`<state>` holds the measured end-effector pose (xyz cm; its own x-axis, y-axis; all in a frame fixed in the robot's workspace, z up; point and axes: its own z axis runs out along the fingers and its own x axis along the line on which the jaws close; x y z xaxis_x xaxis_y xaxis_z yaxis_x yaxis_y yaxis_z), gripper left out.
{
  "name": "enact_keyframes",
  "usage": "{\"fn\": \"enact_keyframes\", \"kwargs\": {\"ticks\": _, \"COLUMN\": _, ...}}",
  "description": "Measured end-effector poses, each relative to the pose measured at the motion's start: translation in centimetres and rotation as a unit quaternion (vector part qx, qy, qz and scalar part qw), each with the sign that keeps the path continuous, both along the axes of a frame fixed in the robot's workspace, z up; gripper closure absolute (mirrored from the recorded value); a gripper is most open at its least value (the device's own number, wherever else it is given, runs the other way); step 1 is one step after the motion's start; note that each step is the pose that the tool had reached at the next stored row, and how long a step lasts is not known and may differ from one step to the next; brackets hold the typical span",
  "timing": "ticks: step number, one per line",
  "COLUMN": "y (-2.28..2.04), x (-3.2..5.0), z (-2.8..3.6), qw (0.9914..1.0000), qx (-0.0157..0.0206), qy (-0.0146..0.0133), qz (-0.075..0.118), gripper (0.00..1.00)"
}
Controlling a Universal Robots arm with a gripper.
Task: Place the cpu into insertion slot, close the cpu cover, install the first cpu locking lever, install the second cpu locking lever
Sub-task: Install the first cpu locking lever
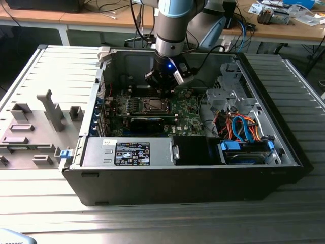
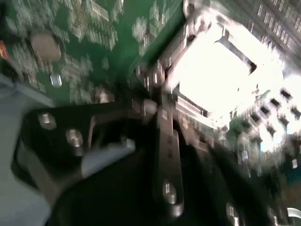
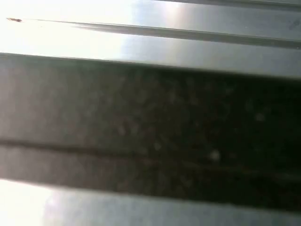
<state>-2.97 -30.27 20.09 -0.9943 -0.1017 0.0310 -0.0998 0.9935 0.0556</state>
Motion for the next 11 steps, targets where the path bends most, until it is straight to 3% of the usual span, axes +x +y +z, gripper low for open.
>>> {"fn": "enact_keyframes", "kwargs": {"ticks": 6, "y": 0.19, "x": 0.0, "z": 0.44, "qw": 1.0, "qx": 0.0029, "qy": 0.0, "qz": 0.0, "gripper": 0.89}}
{"fn": "enact_keyframes", "kwargs": {"ticks": 9, "y": 0.19, "x": 0.0, "z": 1.09, "qw": 1.0, "qx": 0.0029, "qy": 0.0, "qz": 0.0, "gripper": 0.89}}
{"fn": "enact_keyframes", "kwargs": {"ticks": 10, "y": 0.14, "x": 0.0, "z": 1.13, "qw": 1.0, "qx": 0.0026, "qy": 0.0, "qz": 0.0, "gripper": 0.89}}
{"fn": "enact_keyframes", "kwargs": {"ticks": 11, "y": 0.05, "x": 0.0, "z": 1.12, "qw": 1.0, "qx": -0.0003, "qy": 0.0, "qz": 0.0, "gripper": 0.89}}
